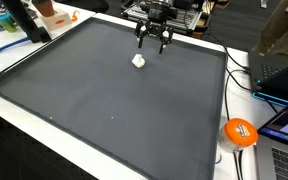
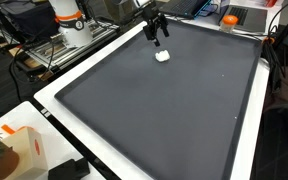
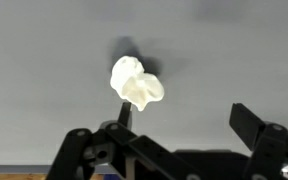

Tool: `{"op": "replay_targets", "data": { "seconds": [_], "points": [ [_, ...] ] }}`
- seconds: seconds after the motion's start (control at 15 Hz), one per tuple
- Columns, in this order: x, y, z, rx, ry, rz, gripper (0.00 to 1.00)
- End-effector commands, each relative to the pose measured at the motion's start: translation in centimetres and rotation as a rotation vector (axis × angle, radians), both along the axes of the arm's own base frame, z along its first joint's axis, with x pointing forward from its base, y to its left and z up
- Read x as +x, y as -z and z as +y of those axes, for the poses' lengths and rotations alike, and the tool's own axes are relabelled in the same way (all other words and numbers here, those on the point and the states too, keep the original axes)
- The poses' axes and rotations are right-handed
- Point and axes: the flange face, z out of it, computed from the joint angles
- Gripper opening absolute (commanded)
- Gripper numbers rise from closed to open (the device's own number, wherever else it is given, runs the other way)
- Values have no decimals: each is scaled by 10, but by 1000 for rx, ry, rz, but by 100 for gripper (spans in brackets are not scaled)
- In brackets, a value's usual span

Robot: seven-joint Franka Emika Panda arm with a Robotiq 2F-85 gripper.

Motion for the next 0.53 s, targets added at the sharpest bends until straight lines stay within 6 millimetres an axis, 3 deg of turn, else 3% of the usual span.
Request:
{"op": "replay_targets", "data": {
  "seconds": [0.0,0.47],
  "points": [
    [-8,13,3,-27,62,-35,100],
    [-16,7,14,12,135,-128,100]
  ]
}}
